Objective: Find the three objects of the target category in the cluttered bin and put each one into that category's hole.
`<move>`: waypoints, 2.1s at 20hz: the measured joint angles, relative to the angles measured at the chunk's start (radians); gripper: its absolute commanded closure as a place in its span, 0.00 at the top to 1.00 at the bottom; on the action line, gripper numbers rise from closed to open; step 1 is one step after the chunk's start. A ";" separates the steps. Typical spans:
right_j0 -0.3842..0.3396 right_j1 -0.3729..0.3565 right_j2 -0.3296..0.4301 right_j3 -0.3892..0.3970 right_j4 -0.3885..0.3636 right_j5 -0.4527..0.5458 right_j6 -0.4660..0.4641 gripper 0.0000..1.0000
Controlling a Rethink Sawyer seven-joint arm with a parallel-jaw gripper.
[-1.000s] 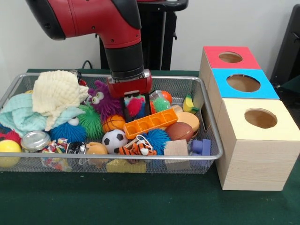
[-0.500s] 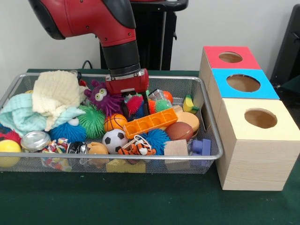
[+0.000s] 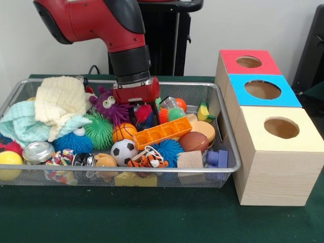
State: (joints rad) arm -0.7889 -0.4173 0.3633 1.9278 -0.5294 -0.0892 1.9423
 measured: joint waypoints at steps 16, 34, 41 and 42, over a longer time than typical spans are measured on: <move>0.008 0.007 -0.025 0.106 0.321 -0.082 0.022 1.00; 0.018 0.037 -0.044 0.344 0.587 -0.269 0.291 1.00; 0.026 0.037 -0.043 0.359 0.605 -0.303 0.349 1.00; 0.026 0.037 -0.043 0.359 0.605 -0.303 0.351 1.00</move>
State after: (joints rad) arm -0.7625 -0.3802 0.3199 2.2871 0.0759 -0.3924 2.2931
